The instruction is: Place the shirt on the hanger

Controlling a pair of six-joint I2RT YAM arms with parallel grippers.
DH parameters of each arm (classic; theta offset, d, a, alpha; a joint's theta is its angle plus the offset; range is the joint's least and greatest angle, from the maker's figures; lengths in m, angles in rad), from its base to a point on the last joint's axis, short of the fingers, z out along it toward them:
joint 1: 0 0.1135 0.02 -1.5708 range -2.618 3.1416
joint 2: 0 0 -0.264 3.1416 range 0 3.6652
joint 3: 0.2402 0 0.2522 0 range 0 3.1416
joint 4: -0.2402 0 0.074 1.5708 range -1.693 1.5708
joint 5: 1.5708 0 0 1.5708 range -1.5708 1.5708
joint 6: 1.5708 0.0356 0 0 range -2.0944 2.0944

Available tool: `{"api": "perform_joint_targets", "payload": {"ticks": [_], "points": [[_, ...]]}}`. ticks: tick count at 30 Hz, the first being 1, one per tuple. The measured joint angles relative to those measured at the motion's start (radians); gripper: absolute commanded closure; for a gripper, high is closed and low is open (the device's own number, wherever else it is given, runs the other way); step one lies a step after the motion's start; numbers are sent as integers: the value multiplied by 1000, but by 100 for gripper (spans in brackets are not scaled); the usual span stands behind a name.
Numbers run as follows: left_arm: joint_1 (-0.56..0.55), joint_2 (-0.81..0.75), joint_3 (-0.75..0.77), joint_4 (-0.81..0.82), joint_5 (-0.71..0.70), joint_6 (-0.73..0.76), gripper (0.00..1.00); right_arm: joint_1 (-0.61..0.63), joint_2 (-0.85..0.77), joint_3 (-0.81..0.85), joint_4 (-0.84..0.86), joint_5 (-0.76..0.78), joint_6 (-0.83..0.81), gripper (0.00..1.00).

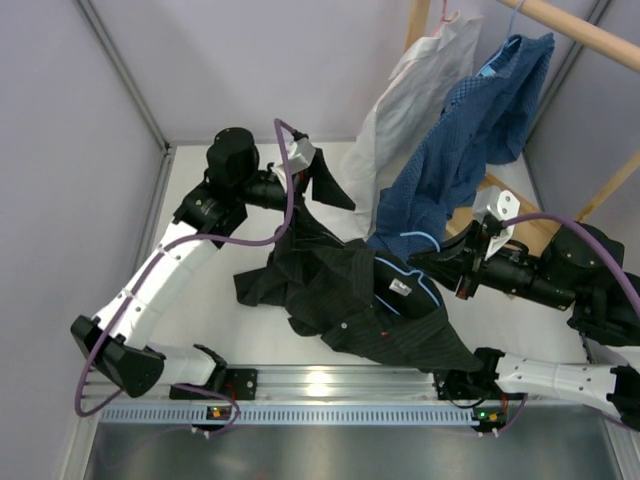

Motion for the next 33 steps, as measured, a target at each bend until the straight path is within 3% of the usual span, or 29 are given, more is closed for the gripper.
{"api": "perform_joint_targets", "payload": {"ticks": [7, 16, 17, 22, 23, 24, 27, 29, 30, 31, 33], "points": [[-76, 29, -5, 1, 94, -11, 10, 0, 11, 0, -4, -35, -4, 100], [-156, 47, -50, 1, 96, -3, 28, 0, 44, 20, -21, -60, -5, 100], [-163, 53, -58, 1, 97, 0, 38, 0, 48, 23, -23, -60, -6, 100], [-180, 83, -86, -1, 103, 19, 61, 0, 52, 24, -23, -62, -14, 100], [-182, 85, -88, -1, 105, 24, 84, 0, 54, 24, -23, -61, -14, 100], [-185, 85, -90, -3, 108, 28, 97, 0, 57, 25, -23, -60, -14, 100], [-193, 76, -99, -5, 133, 63, 100, -1, 62, 31, -30, -45, -19, 99], [-193, 67, -103, -6, 132, 79, 100, 0, 61, 30, -30, -48, -16, 80], [-193, 63, -105, -6, 130, 85, 100, 0, 60, 30, -29, -49, -8, 52], [-193, 61, -105, -6, 129, 90, 100, 0, 58, 30, -29, -48, -2, 42], [-193, 60, -105, -6, 127, 97, 100, 0, 40, 29, -33, -37, 1, 34]]}}
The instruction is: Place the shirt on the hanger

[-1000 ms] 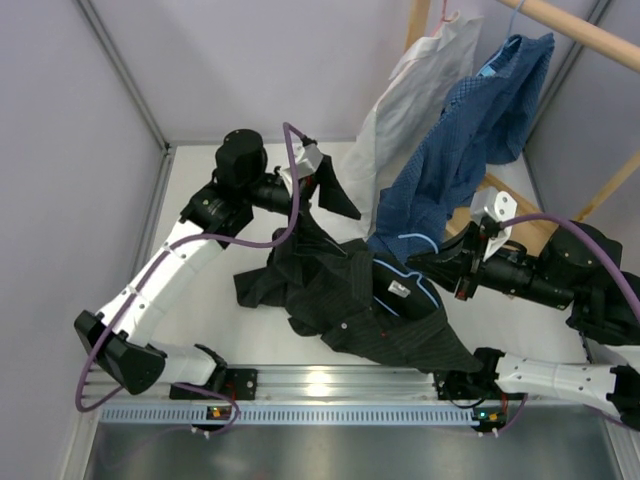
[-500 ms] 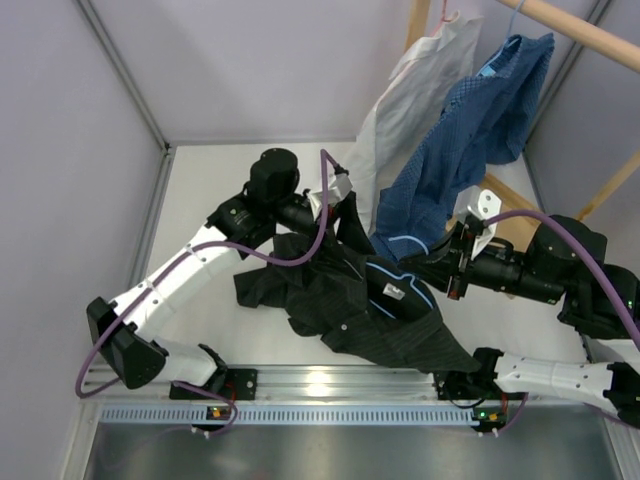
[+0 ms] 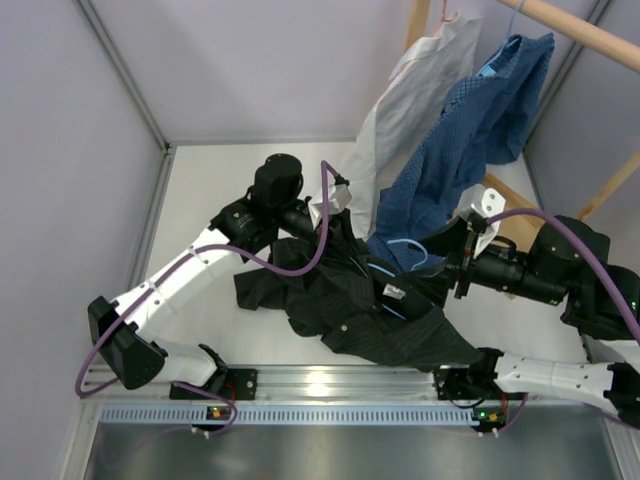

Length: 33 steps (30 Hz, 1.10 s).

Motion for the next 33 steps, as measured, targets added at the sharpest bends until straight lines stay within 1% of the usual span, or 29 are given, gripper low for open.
{"api": "perform_joint_targets", "payload": {"ticks": [3, 6, 9, 12, 16, 23, 24, 26, 27, 28, 29, 31, 33], "points": [[0, 0, 0, 0, -1, 1, 100, 0, -63, -21, -21, 43, 8, 33], [2, 0, 0, 0, -1, 1, 100, 0, -188, -62, -89, 55, 26, 34], [3, 0, 0, 0, 0, 0, 100, 0, -323, -108, -146, 21, 49, 34], [4, 0, 0, 0, 5, -1, 100, 0, -409, -171, -177, -32, 68, 33], [6, 0, 0, 0, 18, -6, 100, 0, -419, -253, -197, -56, 83, 33], [7, 0, 0, 0, 25, -23, 100, 0, -340, -325, -164, -66, 46, 34], [7, 0, 0, 0, 25, -25, 100, 0, -328, -332, -147, -66, 37, 38], [7, -1, 0, 0, 26, -26, 100, 0, -315, -349, -104, -71, 21, 41], [7, -1, 0, 0, 26, -26, 100, 0, -311, -360, -82, -76, 14, 48], [7, -2, 0, 0, 26, -27, 100, 0, -306, -368, -61, -82, 6, 59], [8, -4, 0, 0, 26, -27, 100, 0, -302, -378, -42, -89, -3, 74], [9, -8, 0, 0, 26, -29, 100, 0, -288, -389, -14, -98, -10, 98], [13, -14, 0, -1, 23, -31, 100, 0, -277, -394, -1, -93, -7, 100]]}}
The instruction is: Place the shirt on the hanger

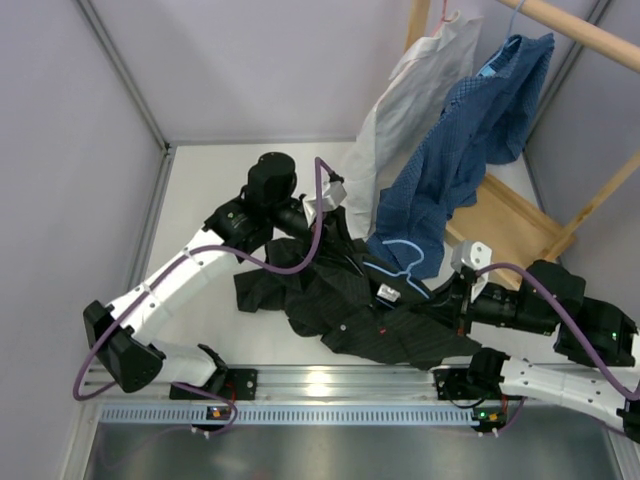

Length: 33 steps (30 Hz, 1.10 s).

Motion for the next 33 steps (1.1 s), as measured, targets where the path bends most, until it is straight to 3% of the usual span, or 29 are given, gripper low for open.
{"api": "perform_joint_targets", "payload": {"ticks": [1, 2, 3, 6, 7, 12, 17, 23, 27, 33], "points": [[6, -6, 0, 0, -6, -3, 96, 0, 0, 0, 4, 6, 2, 100], [13, -10, 0, 0, -16, -8, 85, 0, -4, 0, 13, 19, 3, 100], [15, -17, 0, 1, -40, -17, 59, 0, -10, 0, 21, 32, 3, 100], [24, -43, 4, 0, -138, -51, 9, 0, -32, 28, -6, 82, 16, 100], [33, -57, 9, 1, -191, -68, 4, 0, -34, 58, -30, 95, 23, 100], [58, -137, 77, -45, -536, -149, 2, 0, -7, 320, -137, 149, 47, 100], [57, -319, 125, -154, -1038, -188, 2, 0, 85, 736, -315, 205, 79, 100], [58, -560, 127, -275, -1429, -181, 2, 0, 199, 1161, -513, 340, 143, 100], [58, -672, 61, -331, -1579, -173, 2, 0, 168, 1187, -538, 460, 201, 100], [58, -743, -163, -418, -1700, -167, 2, -13, 100, 1047, -584, 690, 290, 100]]}}
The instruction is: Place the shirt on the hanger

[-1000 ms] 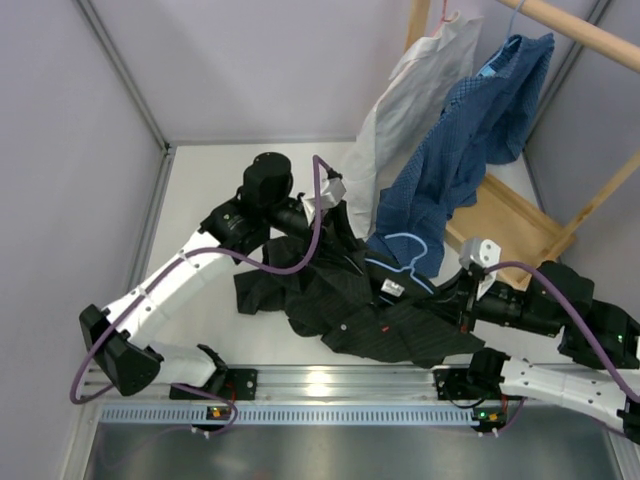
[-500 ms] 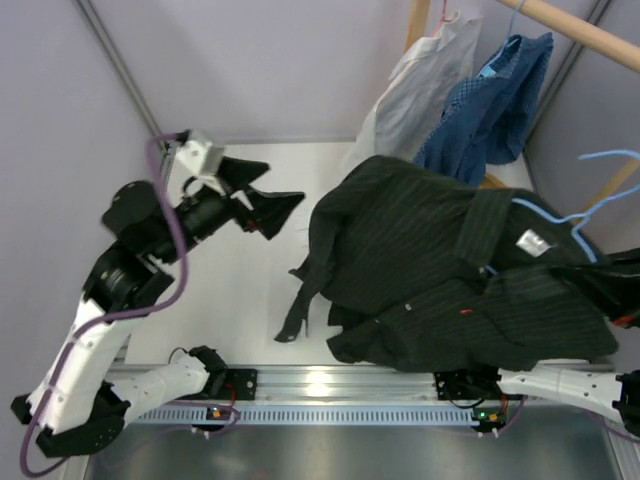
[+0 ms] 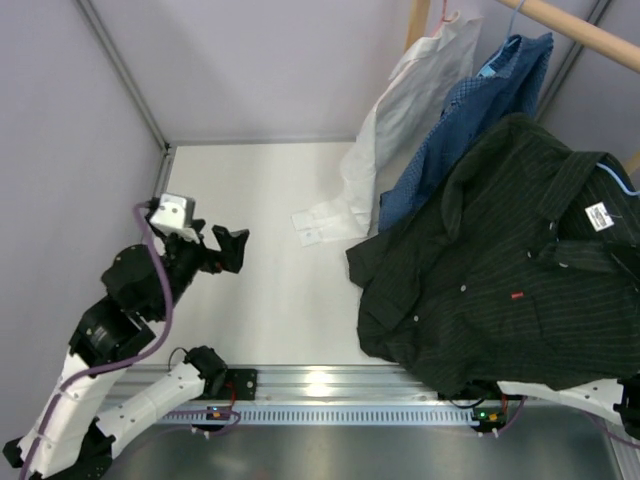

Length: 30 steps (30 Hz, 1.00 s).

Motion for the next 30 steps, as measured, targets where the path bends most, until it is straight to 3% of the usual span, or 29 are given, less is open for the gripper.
{"api": "perform_joint_targets", "payload": {"ticks": [7, 12, 19, 23, 27, 29, 30], "points": [[0, -5, -198, -24, -81, -5, 2, -10, -14, -50, -17, 164, 52, 100], [0, 6, -245, -22, -123, -16, 2, -18, -52, -237, -14, 283, 136, 100], [10, 15, -247, -8, -140, -34, 2, -19, 167, -371, -22, 460, 224, 100], [58, 19, -259, 6, -135, -35, 2, -19, 297, -304, -10, 555, 190, 100], [169, 29, -278, 21, -113, -39, 2, -26, 452, -77, 10, 677, 142, 100], [247, 29, -286, 23, -111, -47, 2, -80, 516, 19, 32, 701, 109, 100], [285, 28, -290, 25, -111, -56, 2, -167, 550, 61, 58, 689, 84, 100]]}}
